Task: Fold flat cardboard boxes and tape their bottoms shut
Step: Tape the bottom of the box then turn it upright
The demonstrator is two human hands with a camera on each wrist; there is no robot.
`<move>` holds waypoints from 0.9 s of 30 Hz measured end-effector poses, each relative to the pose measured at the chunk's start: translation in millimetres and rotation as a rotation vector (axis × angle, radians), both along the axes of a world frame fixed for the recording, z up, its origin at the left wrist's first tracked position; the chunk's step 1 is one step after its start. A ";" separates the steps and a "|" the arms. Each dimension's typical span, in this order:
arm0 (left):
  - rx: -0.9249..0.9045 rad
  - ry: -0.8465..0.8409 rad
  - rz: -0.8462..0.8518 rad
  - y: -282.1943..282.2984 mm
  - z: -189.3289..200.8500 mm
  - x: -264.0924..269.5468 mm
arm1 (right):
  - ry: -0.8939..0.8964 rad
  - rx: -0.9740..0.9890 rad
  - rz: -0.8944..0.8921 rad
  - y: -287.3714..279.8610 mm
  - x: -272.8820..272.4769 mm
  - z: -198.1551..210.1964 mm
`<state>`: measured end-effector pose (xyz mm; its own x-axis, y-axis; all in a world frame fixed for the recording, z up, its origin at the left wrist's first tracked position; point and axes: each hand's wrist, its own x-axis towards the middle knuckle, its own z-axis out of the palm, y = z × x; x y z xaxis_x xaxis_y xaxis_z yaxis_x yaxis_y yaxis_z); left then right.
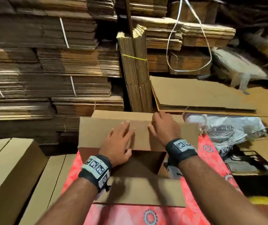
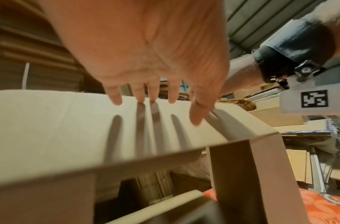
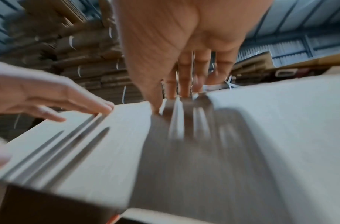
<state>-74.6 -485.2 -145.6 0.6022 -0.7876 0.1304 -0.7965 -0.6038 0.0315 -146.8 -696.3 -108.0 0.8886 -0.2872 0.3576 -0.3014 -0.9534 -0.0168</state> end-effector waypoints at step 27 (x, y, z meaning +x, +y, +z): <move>0.023 0.332 0.224 -28.4 -35.4 34.0 | 0.497 0.154 -0.128 -96.8 -163.2 -90.2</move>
<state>-40.6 -513.6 -181.0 0.7657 -0.6325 -0.1167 -0.5938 -0.7649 0.2495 -310.1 -793.1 -198.2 0.8946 -0.4201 -0.1525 -0.4221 -0.9063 0.0212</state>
